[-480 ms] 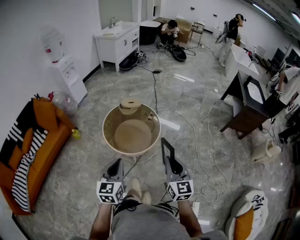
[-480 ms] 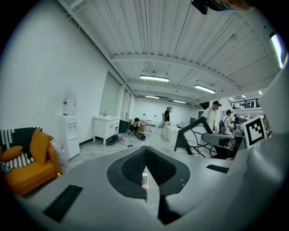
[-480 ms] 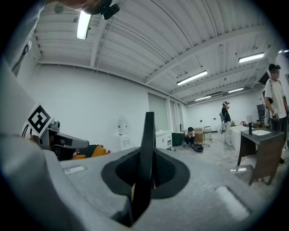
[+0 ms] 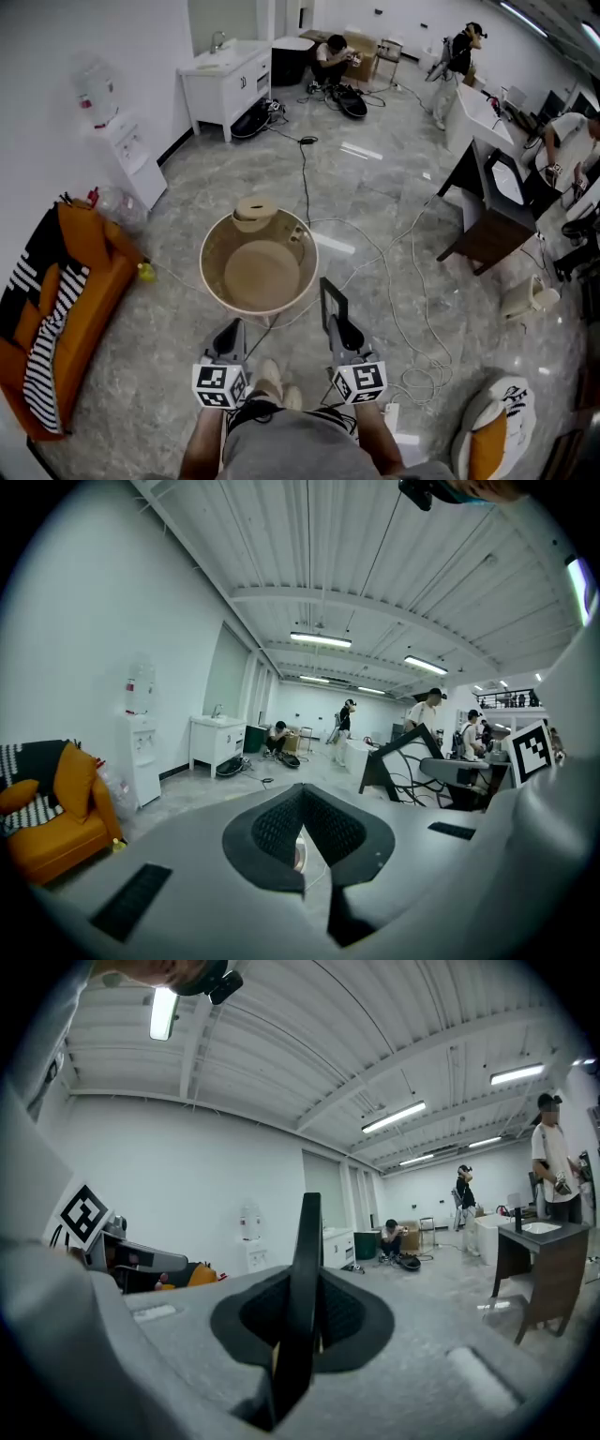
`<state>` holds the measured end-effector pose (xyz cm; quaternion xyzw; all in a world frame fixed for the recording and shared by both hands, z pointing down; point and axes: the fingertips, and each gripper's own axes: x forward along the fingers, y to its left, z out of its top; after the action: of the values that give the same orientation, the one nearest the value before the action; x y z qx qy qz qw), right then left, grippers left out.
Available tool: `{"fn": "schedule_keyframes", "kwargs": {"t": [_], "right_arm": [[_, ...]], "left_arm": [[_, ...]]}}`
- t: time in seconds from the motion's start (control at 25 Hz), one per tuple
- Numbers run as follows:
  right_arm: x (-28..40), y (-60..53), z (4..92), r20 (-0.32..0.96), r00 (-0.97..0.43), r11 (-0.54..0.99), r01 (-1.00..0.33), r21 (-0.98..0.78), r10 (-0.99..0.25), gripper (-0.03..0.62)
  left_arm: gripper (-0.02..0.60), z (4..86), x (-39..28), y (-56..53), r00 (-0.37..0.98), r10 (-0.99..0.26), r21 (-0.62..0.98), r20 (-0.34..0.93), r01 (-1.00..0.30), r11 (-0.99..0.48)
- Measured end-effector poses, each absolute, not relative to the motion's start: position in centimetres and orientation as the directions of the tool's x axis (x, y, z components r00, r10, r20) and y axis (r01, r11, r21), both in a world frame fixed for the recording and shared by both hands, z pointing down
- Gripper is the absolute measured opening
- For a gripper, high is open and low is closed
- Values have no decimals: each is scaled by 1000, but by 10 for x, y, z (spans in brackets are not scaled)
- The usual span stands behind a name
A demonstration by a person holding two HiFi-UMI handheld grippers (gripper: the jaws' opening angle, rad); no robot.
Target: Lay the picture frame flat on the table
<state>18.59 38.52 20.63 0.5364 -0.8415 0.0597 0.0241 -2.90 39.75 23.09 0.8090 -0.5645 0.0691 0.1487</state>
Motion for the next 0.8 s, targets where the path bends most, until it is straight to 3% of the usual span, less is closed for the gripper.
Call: {"fn": "schedule_keyframes", "kwargs": {"t": [0.8], "right_arm": [[164, 272, 188, 100, -331, 324, -942, -85, -938, 38]], "left_arm": [[17, 211, -43, 246, 466, -853, 173, 236, -884, -435]]}}
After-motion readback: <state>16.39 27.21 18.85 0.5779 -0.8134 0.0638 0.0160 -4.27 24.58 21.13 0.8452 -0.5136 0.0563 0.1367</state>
